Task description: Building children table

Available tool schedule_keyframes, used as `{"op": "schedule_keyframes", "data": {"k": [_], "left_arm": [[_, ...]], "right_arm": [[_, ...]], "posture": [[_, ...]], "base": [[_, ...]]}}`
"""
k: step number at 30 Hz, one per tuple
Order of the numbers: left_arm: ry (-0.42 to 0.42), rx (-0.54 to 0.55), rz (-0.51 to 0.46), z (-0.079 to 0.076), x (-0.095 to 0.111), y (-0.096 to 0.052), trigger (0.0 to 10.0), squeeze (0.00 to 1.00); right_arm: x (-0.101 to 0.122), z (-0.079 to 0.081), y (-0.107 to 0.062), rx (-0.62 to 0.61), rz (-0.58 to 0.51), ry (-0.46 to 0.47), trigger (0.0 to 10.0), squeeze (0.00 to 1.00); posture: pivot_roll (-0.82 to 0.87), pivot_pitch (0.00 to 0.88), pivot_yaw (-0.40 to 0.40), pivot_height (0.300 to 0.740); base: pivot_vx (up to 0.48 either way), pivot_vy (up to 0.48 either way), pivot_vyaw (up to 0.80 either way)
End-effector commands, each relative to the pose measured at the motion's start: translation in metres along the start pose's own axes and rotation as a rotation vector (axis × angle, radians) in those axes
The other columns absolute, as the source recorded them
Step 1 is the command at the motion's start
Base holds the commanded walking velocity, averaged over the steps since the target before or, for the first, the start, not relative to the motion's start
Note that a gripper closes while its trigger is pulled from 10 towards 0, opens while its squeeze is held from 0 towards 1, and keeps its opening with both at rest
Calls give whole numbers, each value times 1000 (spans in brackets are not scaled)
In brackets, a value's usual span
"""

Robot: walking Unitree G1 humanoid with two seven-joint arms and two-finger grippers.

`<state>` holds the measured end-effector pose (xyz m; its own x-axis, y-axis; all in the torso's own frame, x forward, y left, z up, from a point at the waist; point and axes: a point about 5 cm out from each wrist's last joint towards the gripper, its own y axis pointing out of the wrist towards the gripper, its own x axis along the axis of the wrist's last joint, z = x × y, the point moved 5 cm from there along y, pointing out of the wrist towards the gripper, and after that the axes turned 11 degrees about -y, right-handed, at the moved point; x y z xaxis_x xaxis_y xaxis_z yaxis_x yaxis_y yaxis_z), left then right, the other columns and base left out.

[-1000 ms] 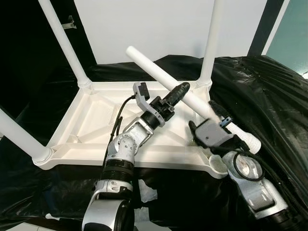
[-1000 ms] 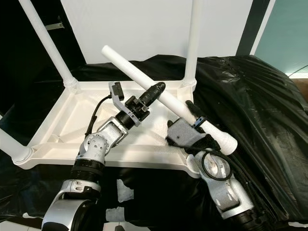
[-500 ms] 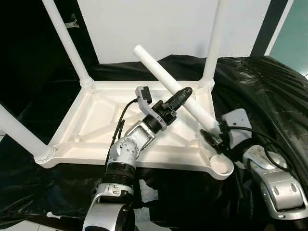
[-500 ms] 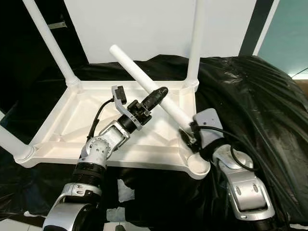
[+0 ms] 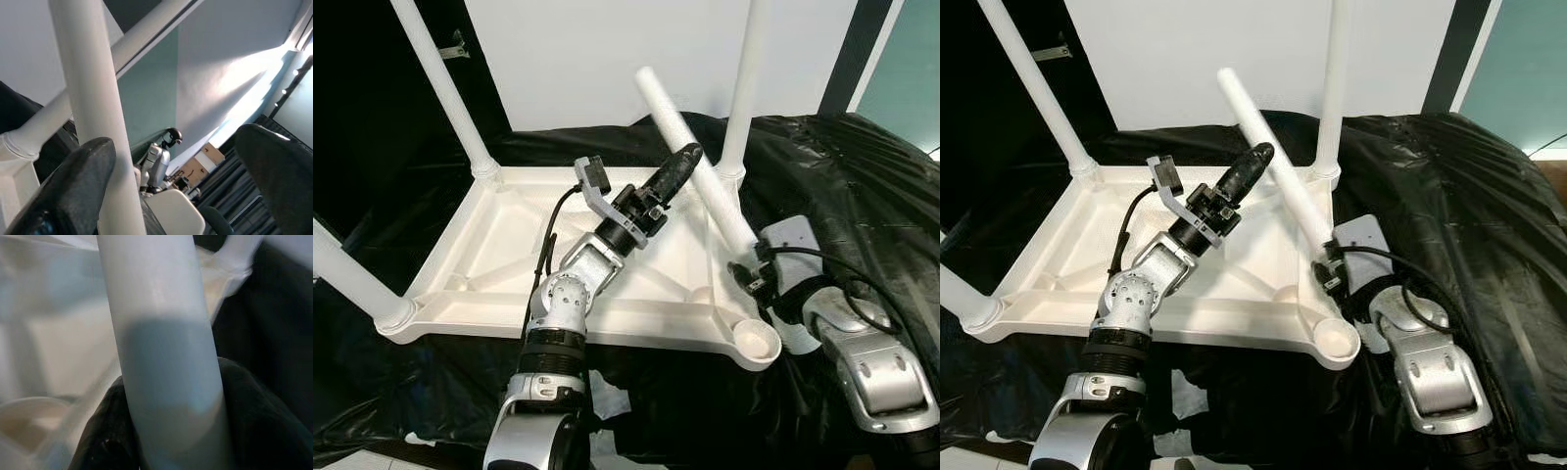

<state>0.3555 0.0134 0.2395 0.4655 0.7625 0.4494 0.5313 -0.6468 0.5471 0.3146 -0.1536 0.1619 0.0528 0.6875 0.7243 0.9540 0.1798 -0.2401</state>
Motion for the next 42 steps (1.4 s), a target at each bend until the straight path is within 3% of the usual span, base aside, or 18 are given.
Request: {"op": "schedule_keyframes", "data": {"k": [1,2,3,7,12,16,23,30,31,32,33,35,36,37,42], "left_arm": [[8,-66,0,-13,-2,10,10000,1000],[15,-66,5,-14,-3,12,10000,133],[18,-72,12,-15,-4,13,10000,0],[17,-69,21,-17,-6,14,10000,0],[18,-52,20,-14,-6,12,10000,0],[19,-40,13,-12,-4,12,10000,0],[18,-19,15,-8,-5,11,10000,0],[6,-12,5,-7,-4,10,10000,0],[5,-15,5,-8,-4,10,9294,0],[5,-15,5,-8,-4,10,9294,0],[5,-17,4,-8,-3,10,8471,0],[11,-7,9,-6,-4,10,8353,0],[11,-7,9,-6,-4,10,8353,0],[23,4,16,-4,-6,9,10000,0],[28,-11,26,-8,-6,7,10000,0]], "right_arm": [[7,-5,1,-36,-24,-40,0,0],[8,-7,2,-65,-20,-89,0,0],[11,-10,3,-112,-22,-174,0,0],[20,-21,5,-261,-39,-407,0,0],[28,-25,4,-348,-76,-544,0,0],[28,-11,8,-347,-109,-641,0,0],[35,1,7,-378,-180,-735,0,0],[38,5,5,-407,-222,-763,0,0],[40,5,4,-418,-229,-767,0,0],[40,5,4,-418,-229,-767,0,0],[41,4,4,-430,-237,-772,0,0],[43,-2,2,-459,-234,-765,0,0],[43,-2,2,-459,-234,-765,0,0],[41,-8,2,-485,-207,-755,0,0],[23,-25,4,-530,-103,-749,0,0]], "posture": [[-152,0,56,740],[-153,0,57,740],[-153,0,59,740],[-152,0,60,740],[-149,0,61,740],[-142,0,61,740],[-140,0,63,740],[-141,0,64,740],[-142,0,63,740],[-142,0,63,740],[-142,0,64,740],[-141,0,63,740],[-141,0,63,740],[-142,0,63,740],[-134,0,61,740]], "base": [[0,0,0],[0,0,0],[0,0,0],[0,0,0],[0,0,0],[0,0,0],[0,0,0],[0,0,0],[0,0,0],[0,0,0],[0,0,0],[0,0,0],[0,0,0],[0,0,0],[0,0,0]]}}
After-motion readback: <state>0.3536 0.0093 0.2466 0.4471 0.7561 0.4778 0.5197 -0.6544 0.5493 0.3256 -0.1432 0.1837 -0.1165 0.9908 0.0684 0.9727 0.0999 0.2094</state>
